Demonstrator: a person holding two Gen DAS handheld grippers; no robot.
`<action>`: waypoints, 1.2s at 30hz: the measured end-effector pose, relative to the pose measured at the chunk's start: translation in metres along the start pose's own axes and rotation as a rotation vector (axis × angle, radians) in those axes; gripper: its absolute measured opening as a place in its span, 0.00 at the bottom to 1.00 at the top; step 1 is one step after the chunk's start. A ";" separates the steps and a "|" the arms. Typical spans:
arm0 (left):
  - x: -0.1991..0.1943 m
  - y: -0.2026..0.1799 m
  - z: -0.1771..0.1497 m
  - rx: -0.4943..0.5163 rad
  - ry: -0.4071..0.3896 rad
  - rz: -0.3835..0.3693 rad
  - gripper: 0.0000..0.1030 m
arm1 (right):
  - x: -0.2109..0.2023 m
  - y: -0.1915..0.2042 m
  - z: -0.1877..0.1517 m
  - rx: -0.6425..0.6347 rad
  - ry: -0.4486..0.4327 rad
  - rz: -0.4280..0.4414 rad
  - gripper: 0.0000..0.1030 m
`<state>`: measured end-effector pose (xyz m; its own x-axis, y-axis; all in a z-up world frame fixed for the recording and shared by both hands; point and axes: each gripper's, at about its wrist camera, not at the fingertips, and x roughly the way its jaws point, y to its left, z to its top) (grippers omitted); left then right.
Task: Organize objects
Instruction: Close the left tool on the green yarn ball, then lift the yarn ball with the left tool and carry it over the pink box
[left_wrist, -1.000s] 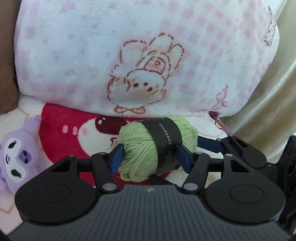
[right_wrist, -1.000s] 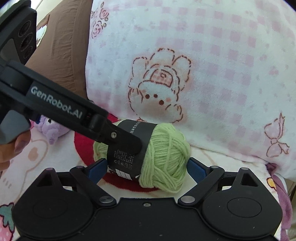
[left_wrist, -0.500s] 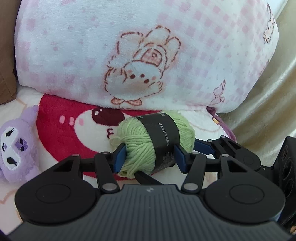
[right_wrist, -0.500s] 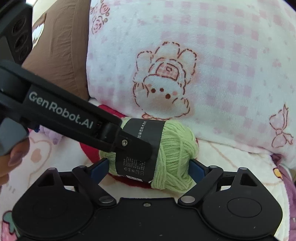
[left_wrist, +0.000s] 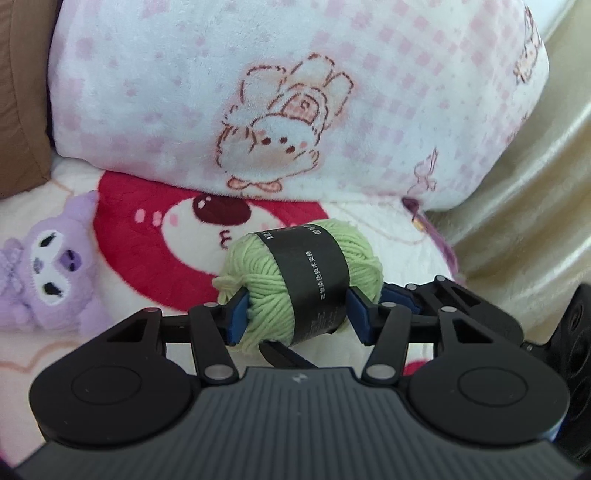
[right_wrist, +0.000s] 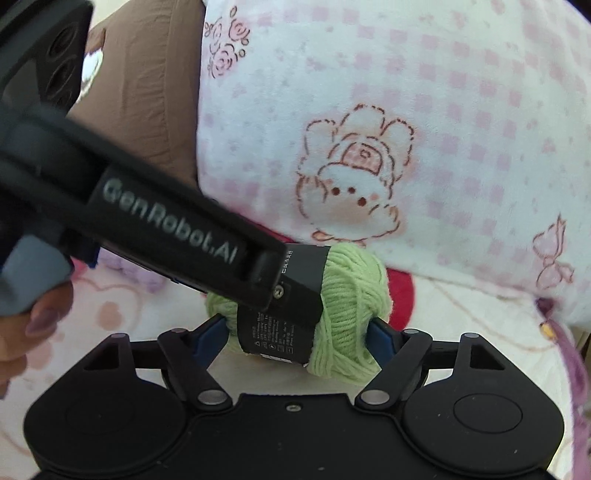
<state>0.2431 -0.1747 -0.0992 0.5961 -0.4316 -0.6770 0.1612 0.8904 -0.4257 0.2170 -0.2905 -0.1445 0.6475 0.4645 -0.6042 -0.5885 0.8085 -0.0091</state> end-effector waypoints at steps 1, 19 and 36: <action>-0.002 -0.001 -0.001 0.010 0.020 0.014 0.52 | -0.001 0.001 0.001 0.014 0.020 0.018 0.82; -0.074 0.016 -0.017 -0.027 0.077 -0.007 0.51 | -0.044 0.043 0.016 0.143 0.056 0.147 0.92; -0.185 0.012 -0.023 -0.003 0.044 0.004 0.51 | -0.113 0.110 0.054 0.012 0.019 0.179 0.93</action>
<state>0.1169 -0.0870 0.0072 0.5619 -0.4340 -0.7042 0.1563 0.8917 -0.4249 0.1050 -0.2346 -0.0338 0.5235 0.5946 -0.6102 -0.6878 0.7176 0.1092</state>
